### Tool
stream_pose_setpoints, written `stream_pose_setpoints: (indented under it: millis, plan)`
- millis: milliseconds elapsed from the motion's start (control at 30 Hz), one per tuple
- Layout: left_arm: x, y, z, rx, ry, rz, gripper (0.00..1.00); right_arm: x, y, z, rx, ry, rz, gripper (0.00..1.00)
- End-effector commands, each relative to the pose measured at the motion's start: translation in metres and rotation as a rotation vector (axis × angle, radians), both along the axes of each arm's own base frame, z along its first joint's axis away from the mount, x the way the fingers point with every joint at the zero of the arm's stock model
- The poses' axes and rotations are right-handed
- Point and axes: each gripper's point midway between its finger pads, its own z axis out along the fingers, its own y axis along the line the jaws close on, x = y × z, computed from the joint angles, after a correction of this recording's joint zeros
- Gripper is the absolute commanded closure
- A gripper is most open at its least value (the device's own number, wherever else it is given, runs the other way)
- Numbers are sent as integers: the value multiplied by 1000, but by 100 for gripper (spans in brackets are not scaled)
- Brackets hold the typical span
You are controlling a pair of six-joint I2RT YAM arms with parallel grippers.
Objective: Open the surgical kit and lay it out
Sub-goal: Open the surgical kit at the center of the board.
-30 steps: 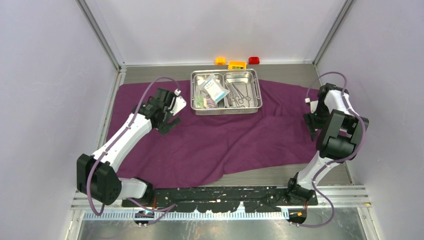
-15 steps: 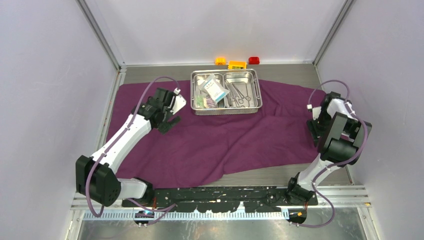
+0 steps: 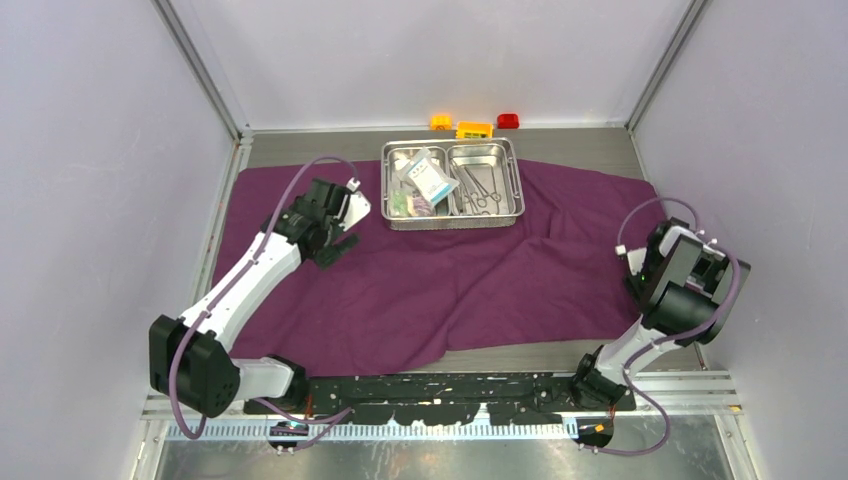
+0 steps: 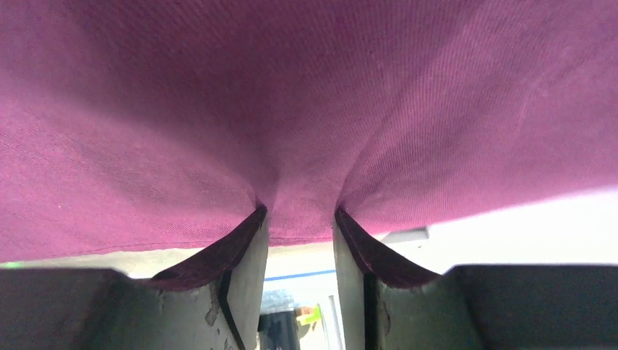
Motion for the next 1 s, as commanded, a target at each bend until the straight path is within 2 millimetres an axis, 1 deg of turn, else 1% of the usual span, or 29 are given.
stream_pose_setpoints:
  millis: [0,167,333,433,567,633,700,767,800,833,867,967]
  plan:
    - [8,1,9,17,-61,-9,0,-41,1,-11,4,55,33,57]
    - [8,1,6,24,-51,-13,0,-63,6,-13,8,75,35,58]
    - [4,4,5,35,-54,-18,0,-79,5,-7,-19,79,44,60]
    - [1,7,2,47,-54,-20,0,-77,4,6,-39,39,46,60]
    - [-3,9,-5,57,-31,-26,0,-66,15,37,12,-37,34,60]
    - [-5,9,-9,59,-21,-34,0,-58,15,57,10,-87,29,60]
    - [-5,8,-13,57,-17,-39,0,-45,15,76,13,-155,18,58]
    - [-1,7,-16,49,-18,-35,0,-26,16,96,39,-241,-4,56]
    - [2,6,-16,36,-21,-28,0,-14,20,104,68,-283,-17,55]
    - [5,4,-17,16,-17,-20,0,6,24,117,106,-361,-28,54]
    - [9,1,-17,-18,-14,-12,0,21,29,125,139,-401,-42,54]
    - [28,-1,-12,-146,-16,48,0,71,54,142,245,-512,-61,49]
